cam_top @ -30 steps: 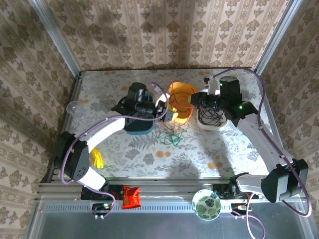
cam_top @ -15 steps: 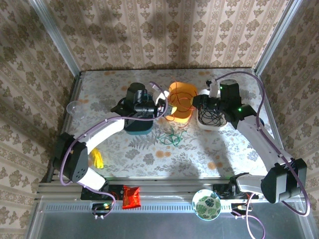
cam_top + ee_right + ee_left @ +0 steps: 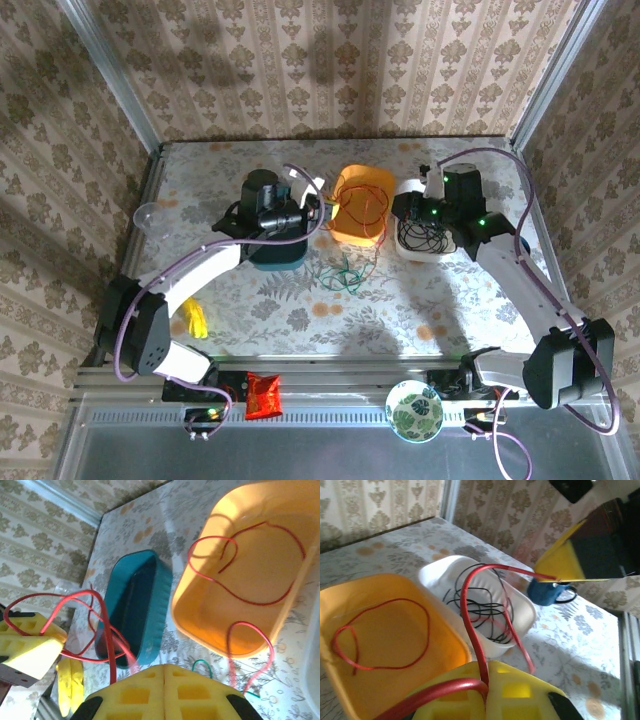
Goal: Untangle the cables
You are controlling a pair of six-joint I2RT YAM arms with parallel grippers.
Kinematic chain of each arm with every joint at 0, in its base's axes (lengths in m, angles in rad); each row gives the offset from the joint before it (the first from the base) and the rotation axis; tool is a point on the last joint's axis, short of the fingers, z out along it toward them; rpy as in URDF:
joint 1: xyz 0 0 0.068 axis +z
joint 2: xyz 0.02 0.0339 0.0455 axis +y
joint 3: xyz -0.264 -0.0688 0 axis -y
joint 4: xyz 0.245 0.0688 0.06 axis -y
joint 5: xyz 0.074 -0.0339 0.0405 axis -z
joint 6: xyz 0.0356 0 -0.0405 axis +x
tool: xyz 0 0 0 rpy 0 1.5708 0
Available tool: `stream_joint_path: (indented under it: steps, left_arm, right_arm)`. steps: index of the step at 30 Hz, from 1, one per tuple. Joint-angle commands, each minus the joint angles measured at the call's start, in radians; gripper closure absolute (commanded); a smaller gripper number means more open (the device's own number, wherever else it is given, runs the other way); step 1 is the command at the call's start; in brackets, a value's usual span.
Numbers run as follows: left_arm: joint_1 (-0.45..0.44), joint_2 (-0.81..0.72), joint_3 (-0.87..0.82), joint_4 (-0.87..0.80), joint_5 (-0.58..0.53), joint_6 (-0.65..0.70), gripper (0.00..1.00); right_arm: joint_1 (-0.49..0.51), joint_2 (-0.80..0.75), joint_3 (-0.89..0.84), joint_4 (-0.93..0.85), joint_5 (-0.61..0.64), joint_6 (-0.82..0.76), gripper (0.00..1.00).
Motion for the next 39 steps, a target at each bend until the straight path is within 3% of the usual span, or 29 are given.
stream_joint_path:
  steps: [1,8,13,21,29,39]
  left_arm:
    - [0.02,-0.055,-0.028,0.055,-0.075,-0.027,1.0]
    - [0.048,-0.102,-0.079,0.053,-0.19,-0.019,1.0]
    - [0.057,-0.128,-0.098,0.064,-0.23,-0.022,1.0]
    - [0.089,-0.184,-0.164,0.093,-0.376,-0.062,1.0]
    - [0.163,-0.234,-0.207,0.155,-0.383,-0.121,1.0]
    - [0.205,-0.295,-0.241,0.195,-0.443,-0.163,1.0]
  right_arm:
    - [-0.029,-0.048,-0.023,-0.008,0.071,0.017,0.89]
    - [-0.064,-0.093,-0.05,-0.032,0.143,0.027,0.86]
    - [-0.067,-0.107,-0.052,-0.049,0.197,0.031,1.0]
    - [-0.084,-0.157,-0.06,-0.051,0.278,0.041,1.0]
    - [-0.107,-0.195,-0.049,-0.083,0.399,0.025,1.0]
    - [-0.049,-0.032,0.067,-0.104,0.33,-0.023,1.0]
